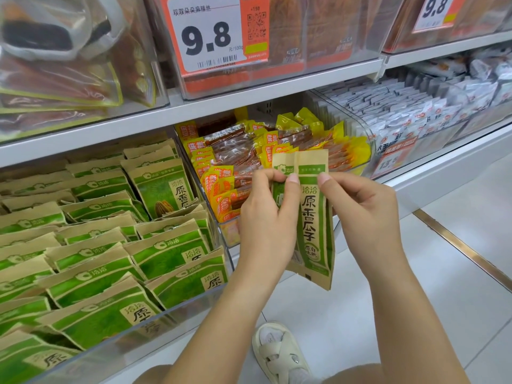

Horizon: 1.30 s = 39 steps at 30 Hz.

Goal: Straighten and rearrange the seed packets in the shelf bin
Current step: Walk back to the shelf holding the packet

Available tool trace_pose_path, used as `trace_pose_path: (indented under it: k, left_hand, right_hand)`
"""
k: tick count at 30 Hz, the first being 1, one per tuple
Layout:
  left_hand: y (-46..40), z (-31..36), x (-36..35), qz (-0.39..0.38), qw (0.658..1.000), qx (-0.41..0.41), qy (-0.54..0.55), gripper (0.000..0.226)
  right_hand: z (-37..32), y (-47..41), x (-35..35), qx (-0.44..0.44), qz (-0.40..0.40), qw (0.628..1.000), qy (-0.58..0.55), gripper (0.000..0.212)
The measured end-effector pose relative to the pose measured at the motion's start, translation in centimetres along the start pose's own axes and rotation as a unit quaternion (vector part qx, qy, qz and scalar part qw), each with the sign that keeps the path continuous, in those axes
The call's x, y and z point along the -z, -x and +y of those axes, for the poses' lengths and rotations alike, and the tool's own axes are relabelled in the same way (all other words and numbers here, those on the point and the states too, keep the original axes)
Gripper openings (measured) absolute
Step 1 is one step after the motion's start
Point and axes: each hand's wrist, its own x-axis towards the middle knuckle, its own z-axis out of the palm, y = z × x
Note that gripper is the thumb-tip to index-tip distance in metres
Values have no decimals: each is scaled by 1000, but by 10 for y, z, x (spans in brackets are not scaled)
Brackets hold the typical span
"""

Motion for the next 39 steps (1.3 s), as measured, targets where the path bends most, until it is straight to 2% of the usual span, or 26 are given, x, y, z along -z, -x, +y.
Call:
trace_pose_path:
  k: [4, 6, 9, 13, 16, 20, 26, 30, 35, 37, 39]
  left_hand:
    - [-4, -1, 0, 5, 998, 31, 46, 14]
    - [-7, -1, 0, 5, 993, 65, 97, 19]
    - [-7, 3, 2, -28, 974, 120, 193, 24]
    - [-4, 9, 6, -99, 951, 131, 262, 53]
    - [-5, 7, 8, -103, 947, 119, 281, 44]
    - [-5, 5, 8, -93, 952, 120, 267, 34]
    - [-5, 4, 6, -100, 950, 139, 259, 33]
    - [-3, 2, 6, -167, 950, 140, 222, 32]
    - [1, -4, 7, -247, 945, 151, 151, 54]
    - [1, -6, 4, -228, 953, 140, 140, 57]
    - [-1, -5, 3, -185, 960, 134, 161, 54]
  right_hand:
    - [-3, -1, 2, -29, -54, 998, -30, 21]
    - [-5, -2, 4, -49, -68, 995, -58, 24]
    - [-6, -2, 6, -60, -68, 994, -66, 19]
    - [-6, -2, 6, -64, -45, 994, -77, 15]
    - [-10, -1, 5, -58, -55, 994, -78, 16]
    - [-12, 0, 3, -54, -48, 994, -82, 19]
    - [-11, 1, -3, -22, -2, 997, -72, 16]
    - [-7, 0, -3, -13, 67, 996, -63, 22]
    - [-3, -5, 6, -7, 155, 985, -78, 24]
    - [-3, -5, 9, -4, 154, 984, -93, 22]
    - [-5, -5, 11, -28, 114, 984, -132, 12]
